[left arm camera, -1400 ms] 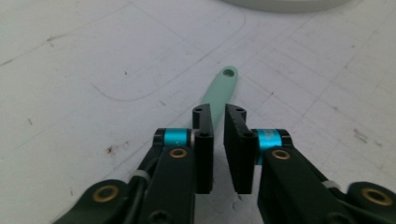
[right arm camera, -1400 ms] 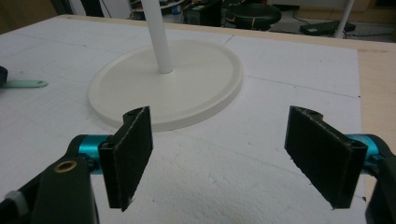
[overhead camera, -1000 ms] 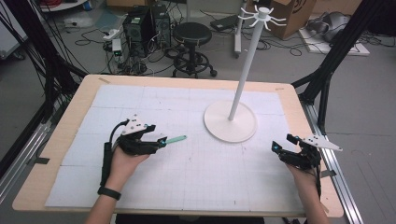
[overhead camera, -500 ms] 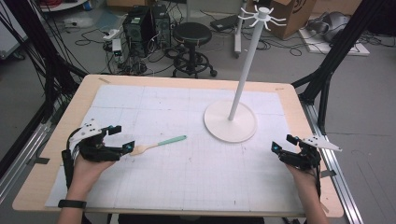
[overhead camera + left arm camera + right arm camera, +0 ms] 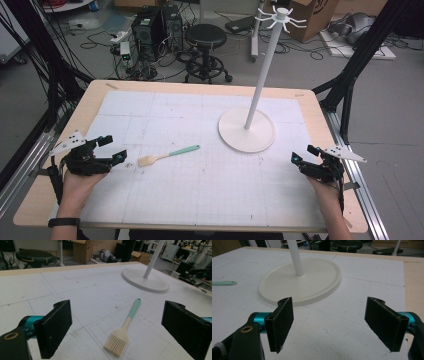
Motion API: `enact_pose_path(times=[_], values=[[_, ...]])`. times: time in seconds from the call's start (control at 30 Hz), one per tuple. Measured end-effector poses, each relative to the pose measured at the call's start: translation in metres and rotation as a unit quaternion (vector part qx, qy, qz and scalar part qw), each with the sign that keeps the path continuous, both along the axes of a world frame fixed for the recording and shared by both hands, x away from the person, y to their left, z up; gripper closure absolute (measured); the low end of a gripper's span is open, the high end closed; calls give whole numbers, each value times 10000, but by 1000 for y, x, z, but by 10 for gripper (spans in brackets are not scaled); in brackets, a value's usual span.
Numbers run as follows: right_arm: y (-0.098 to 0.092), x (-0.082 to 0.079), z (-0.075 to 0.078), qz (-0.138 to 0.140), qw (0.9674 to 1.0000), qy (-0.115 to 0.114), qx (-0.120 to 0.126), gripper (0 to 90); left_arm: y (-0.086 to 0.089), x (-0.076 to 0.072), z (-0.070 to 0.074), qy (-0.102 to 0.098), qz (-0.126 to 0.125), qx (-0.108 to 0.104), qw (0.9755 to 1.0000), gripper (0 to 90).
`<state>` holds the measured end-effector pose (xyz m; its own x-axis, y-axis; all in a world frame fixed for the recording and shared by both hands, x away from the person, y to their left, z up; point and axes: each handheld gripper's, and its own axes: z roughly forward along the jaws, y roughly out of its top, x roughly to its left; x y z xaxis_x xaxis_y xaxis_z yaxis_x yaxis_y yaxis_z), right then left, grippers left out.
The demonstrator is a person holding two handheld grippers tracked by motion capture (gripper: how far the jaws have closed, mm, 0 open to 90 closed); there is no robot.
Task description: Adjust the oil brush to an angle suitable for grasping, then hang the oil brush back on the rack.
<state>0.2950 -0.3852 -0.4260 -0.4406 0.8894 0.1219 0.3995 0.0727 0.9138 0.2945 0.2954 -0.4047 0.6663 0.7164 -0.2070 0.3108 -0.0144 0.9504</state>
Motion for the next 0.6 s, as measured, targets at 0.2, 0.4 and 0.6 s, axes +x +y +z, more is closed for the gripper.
enact_pose_path(times=[0.2, 0.4, 0.6], values=[[-2, -2, 2, -26, 10000, -62, 47, 221, -3, -1, 6, -69, -161, -63, 9998, 102], [-2, -1, 1, -13, 10000, -53, -9, 220, -2, -1, 11, -178, -148, 23, 9997, 102], [-2, 0, 0, 49, 10000, -51, -25, 208, -6, 2, 12, -255, -156, 109, 9995, 102]])
